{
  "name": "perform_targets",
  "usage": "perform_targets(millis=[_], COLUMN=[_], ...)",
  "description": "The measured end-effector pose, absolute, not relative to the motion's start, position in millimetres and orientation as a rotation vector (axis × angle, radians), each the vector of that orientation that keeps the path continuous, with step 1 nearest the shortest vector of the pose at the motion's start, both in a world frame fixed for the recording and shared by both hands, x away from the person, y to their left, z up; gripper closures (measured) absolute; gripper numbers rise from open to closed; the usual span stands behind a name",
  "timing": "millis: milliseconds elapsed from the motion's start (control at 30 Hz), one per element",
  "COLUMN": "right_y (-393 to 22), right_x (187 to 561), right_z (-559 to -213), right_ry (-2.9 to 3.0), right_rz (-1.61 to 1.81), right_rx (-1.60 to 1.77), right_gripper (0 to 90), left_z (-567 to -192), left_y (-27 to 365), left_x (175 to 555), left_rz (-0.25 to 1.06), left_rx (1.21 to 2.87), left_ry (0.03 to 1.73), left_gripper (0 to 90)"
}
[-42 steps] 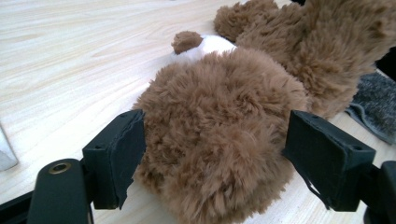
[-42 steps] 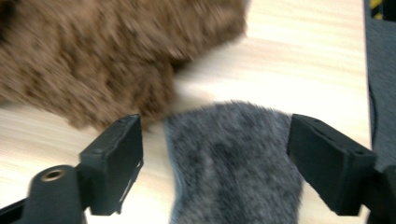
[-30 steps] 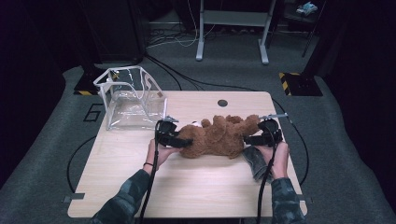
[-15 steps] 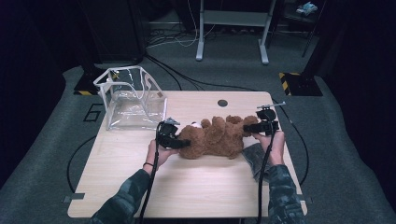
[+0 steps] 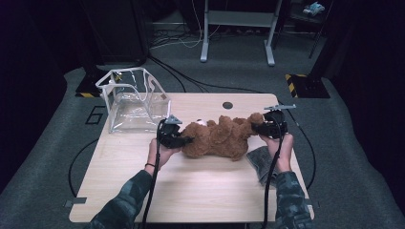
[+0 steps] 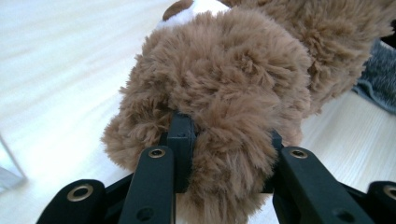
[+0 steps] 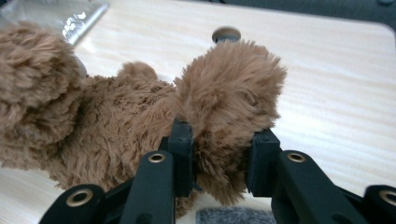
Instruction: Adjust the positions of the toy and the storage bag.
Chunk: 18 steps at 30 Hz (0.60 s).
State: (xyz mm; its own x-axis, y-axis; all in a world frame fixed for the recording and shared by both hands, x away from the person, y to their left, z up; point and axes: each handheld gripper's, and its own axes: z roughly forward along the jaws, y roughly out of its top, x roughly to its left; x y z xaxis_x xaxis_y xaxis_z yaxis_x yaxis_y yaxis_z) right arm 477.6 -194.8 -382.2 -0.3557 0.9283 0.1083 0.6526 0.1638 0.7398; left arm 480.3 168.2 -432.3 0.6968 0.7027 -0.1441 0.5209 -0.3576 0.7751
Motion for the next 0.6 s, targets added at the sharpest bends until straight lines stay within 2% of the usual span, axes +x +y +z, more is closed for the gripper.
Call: perform_targets(millis=[367, 600], right_y=[-183, -176], right_x=[460, 445], right_z=[-343, -331], right_ry=[2.005, 1.985], right_rz=[1.098, 1.130], right_rx=[1.408, 1.389], right_gripper=[69.0, 69.1], left_z=[-402, -394], left_y=[180, 179], left_x=[502, 522], left_rz=[0.331, 0.351], left_rx=[2.009, 2.040], left_ry=[0.902, 0.890], left_gripper=[68.6, 68.7])
